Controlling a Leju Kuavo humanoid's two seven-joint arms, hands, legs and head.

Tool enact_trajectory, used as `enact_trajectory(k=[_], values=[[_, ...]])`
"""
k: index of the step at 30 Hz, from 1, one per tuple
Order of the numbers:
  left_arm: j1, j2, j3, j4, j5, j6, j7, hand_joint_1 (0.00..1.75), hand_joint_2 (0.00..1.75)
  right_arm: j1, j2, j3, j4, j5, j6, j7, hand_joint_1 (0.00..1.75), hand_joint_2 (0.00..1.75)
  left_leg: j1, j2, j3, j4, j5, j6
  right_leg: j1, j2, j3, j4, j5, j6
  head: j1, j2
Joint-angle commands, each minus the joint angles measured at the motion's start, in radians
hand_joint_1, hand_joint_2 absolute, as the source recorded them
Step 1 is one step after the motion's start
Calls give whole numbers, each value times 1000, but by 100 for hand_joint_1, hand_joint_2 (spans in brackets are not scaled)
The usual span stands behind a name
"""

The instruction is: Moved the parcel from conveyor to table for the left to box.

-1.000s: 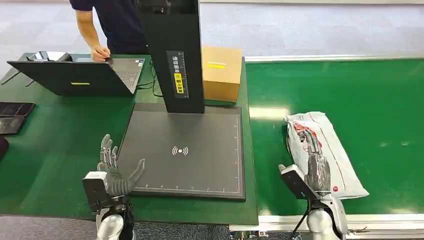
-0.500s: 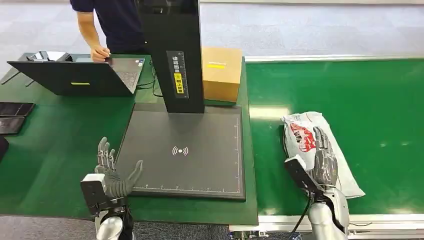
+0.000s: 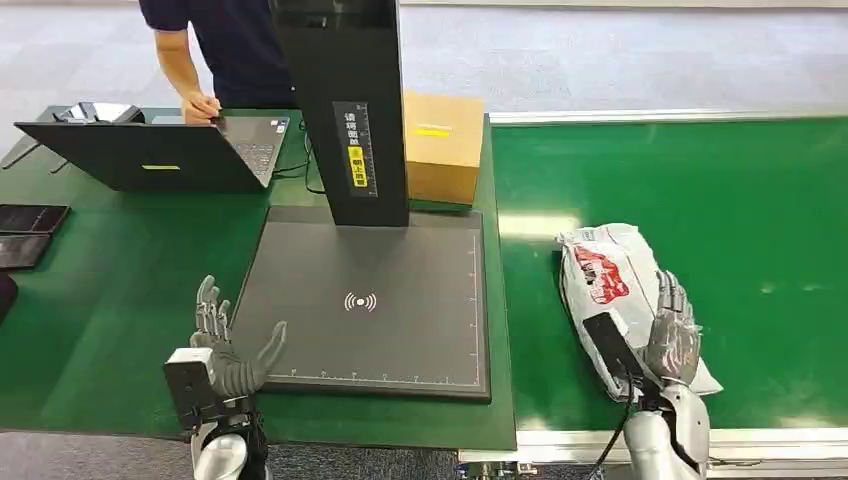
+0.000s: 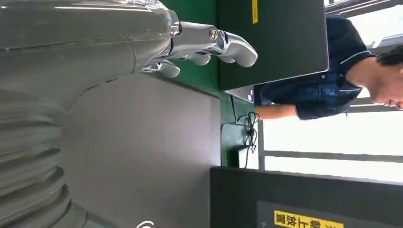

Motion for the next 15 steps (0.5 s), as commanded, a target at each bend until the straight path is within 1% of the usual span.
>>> enact_trajectory(k=[1,7,9,10,11,13,15], values=[[-14,3,-10,20,-9,19,11,0,175,-41,-17,-104,235,-7,-29,1,0,175,1,-2,0,-1,1,1,1,-2,2,-2,1,-1,0,0],[-8,1,-14,7,-16,30,13,0,175,-70,-34,-175,417,-17,-73,-6,0,175,1,-2,1,-1,1,1,1,-2,2,-3,1,-1,0,0],[-7,5,-24,10,-16,30,13,0,175,-79,-37,-200,485,-25,-51,3,0,175,1,-1,1,-2,2,1,1,-2,2,-3,2,-1,0,0],[-8,5,-26,13,-16,31,13,0,175,-79,-37,-201,495,-24,-59,-3,0,175,1,-1,1,-1,1,1,1,-2,2,-2,1,-1,0,0],[-14,10,-37,27,-16,31,13,0,175,-86,-42,-222,546,-30,-48,4,0,175,1,-2,1,-1,1,0,1,-2,2,-2,1,0,0,0],[-26,11,-45,45,-14,37,10,0,175,-88,-48,-234,583,-28,-63,-3,0,175,1,-3,2,-2,1,1,1,-3,3,-3,1,-1,0,0],[-34,11,-54,52,-14,37,10,0,175,-90,-51,-251,614,-24,-61,15,0,175,1,-5,2,-2,2,1,1,-5,4,-4,1,-1,0,0]])
